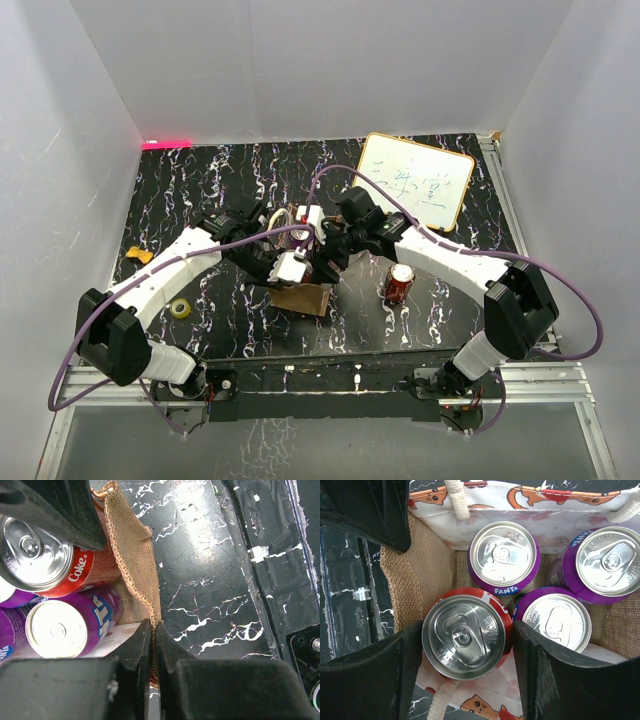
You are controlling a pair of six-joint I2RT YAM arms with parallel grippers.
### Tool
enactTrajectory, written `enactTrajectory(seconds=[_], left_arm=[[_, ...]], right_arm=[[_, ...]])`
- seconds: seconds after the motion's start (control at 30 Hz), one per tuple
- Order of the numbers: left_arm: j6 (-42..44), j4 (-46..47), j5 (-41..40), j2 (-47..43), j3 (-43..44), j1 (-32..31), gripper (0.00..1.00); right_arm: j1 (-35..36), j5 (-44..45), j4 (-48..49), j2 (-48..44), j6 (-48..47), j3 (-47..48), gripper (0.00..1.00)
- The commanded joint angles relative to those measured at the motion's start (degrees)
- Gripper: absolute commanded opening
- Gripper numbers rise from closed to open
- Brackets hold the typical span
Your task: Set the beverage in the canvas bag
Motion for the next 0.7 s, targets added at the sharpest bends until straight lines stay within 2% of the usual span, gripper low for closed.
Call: enactTrajectory(seconds=[0.0, 0.67], left_arm=[[2.9, -4.0, 3.4, -0.4, -1.8, -0.4, 0.0], [7.1, -7.8, 4.9, 1.0, -1.3, -0.4, 0.0]], right_arm=[[-0.2, 6.3, 9.2, -2.4, -0.4, -0.2, 0.08], [-0.3, 17.5, 15.3, -1.2, 0.0, -3.3, 0.08]])
